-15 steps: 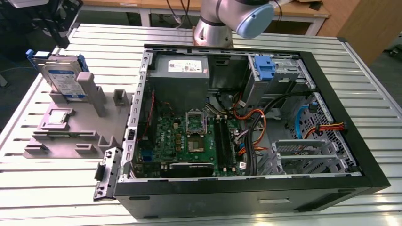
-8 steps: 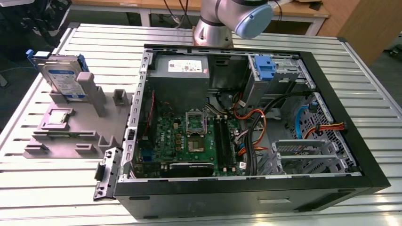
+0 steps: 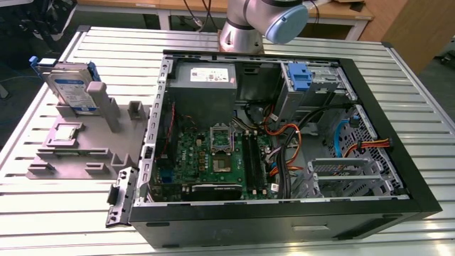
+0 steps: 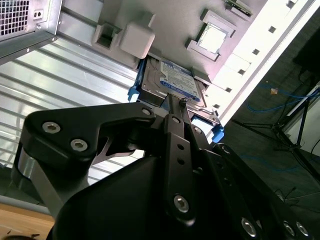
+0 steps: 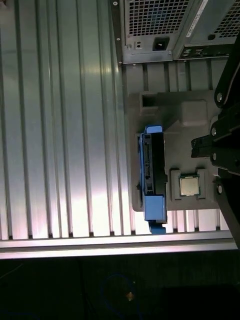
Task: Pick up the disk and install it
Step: 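Reach for the disk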
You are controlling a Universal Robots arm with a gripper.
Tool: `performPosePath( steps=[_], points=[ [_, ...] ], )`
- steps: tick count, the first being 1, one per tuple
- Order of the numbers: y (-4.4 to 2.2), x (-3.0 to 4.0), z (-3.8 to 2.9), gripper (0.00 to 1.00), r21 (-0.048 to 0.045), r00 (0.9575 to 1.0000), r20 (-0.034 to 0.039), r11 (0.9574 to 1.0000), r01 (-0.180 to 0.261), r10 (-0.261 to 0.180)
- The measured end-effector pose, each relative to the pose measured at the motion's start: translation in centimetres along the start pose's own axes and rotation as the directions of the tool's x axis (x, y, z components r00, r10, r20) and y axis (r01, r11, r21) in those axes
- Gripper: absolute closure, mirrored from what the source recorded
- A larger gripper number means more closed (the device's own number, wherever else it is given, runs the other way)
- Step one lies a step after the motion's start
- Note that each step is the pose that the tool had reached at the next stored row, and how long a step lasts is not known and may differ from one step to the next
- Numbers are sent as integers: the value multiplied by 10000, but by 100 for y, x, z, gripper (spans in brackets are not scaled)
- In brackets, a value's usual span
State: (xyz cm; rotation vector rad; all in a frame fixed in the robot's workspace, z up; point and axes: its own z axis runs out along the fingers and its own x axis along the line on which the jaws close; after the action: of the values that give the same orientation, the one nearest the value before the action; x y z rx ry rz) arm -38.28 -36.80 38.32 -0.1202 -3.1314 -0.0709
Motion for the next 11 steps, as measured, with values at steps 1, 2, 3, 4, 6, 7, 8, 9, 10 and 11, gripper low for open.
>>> performPosePath(
  steps=[1,2,3,4,6,7,8,9,10,11],
  points=[
    [0,0,0,90,0,10000,0,10000,0,0],
    [0,1,0,90,0,10000,0,10000,0,0],
    [0,2,0,90,0,10000,0,10000,0,0],
    [-1,6,0,90,0,10000,0,10000,0,0],
    [-1,14,1,90,0,10000,1,10000,0,0],
    [-1,21,1,90,1,10000,-1,10000,-1,1],
    [-2,27,2,90,0,10000,1,10000,0,0],
    [-1,34,2,90,0,10000,1,10000,0,0],
    [0,42,2,90,0,10000,1,10000,-1,1],
    [1,50,3,90,0,10000,1,10000,-1,1]
  ],
)
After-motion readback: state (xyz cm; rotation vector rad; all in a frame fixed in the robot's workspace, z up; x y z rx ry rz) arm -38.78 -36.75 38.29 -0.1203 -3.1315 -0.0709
